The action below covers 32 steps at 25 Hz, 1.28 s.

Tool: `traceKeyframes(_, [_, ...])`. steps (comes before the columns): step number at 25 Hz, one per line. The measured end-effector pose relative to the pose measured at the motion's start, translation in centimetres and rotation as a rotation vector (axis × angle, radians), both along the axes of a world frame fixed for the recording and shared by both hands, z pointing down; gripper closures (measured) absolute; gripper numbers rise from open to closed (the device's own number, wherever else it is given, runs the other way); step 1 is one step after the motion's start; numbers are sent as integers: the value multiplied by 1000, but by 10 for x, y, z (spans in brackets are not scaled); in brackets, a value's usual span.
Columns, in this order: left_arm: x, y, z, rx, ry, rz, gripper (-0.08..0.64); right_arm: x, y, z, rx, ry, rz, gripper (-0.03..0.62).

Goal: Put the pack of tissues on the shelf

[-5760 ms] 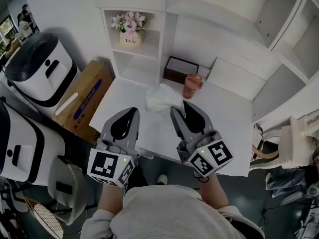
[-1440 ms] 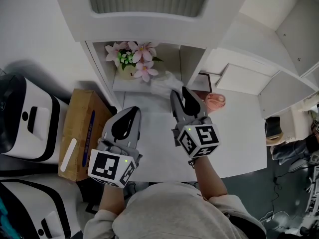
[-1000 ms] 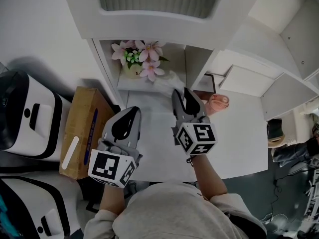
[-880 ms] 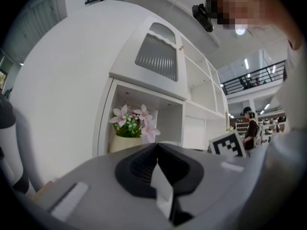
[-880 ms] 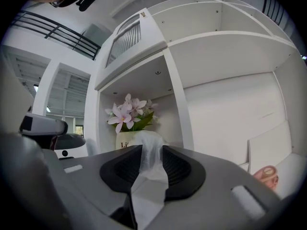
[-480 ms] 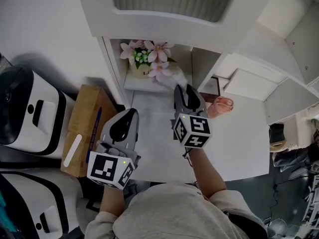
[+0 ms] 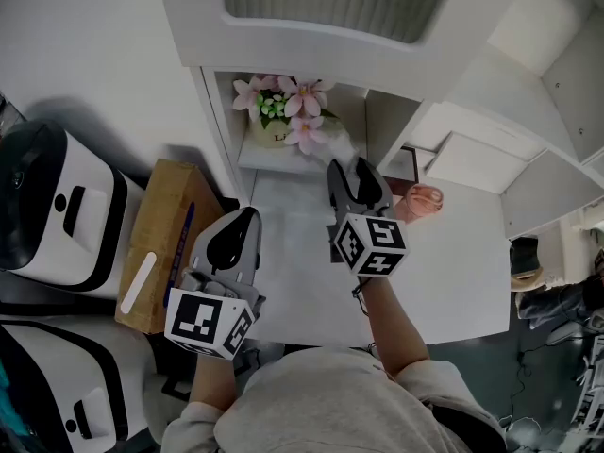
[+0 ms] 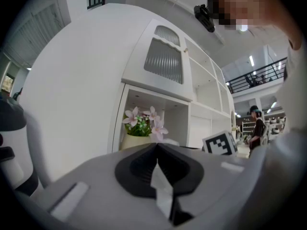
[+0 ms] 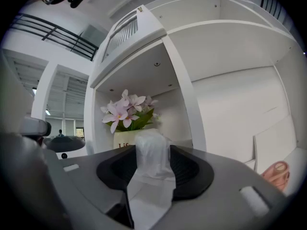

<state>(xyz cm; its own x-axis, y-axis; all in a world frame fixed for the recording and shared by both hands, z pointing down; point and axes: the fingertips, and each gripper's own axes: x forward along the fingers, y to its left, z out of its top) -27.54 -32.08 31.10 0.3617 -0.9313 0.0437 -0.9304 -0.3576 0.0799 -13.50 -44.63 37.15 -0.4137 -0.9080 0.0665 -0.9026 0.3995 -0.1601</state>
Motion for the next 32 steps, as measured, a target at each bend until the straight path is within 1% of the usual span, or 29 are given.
traceKeyframes(2, [2, 0, 0, 2, 2, 5, 558, -1, 4, -1, 4, -13, -19, 374])
traceKeyframes(7, [10, 1, -1, 3, 5, 25, 558, 1, 16, -5, 14, -15, -42, 348])
traceKeyframes(11, [18, 3, -1, 5, 7, 41, 558, 0, 22, -5, 14, -9, -68, 290])
traceKeyframes(14, [21, 7, 0, 7, 8, 48, 558, 2, 27, -3, 16, 5, -66, 282])
traceKeyframes(19, [22, 13, -2, 13, 9, 46, 558, 3, 38, -6, 19, -7, -69, 283])
traceKeyframes(20, [22, 15, -2, 14, 10, 46, 558, 4, 41, -7, 22, -7, -69, 299])
traceKeyframes(22, [23, 18, -2, 15, 12, 48, 558, 6, 48, -11, 28, -1, -72, 357])
traceKeyframes(24, [25, 20, -2, 16, 15, 54, 558, 7, 56, -14, 32, 8, -83, 455])
traceKeyframes(27, [32, 23, -1, 15, 21, 71, 558, 11, 69, -22, 47, 14, -99, 581])
traceKeyframes(28, [35, 24, -1, 15, 23, 79, 558, 12, 73, -24, 54, 12, -108, 592])
traceKeyframes(32, [48, 29, 0, 16, 26, 113, 558, 19, 91, -33, 76, 2, -132, 592])
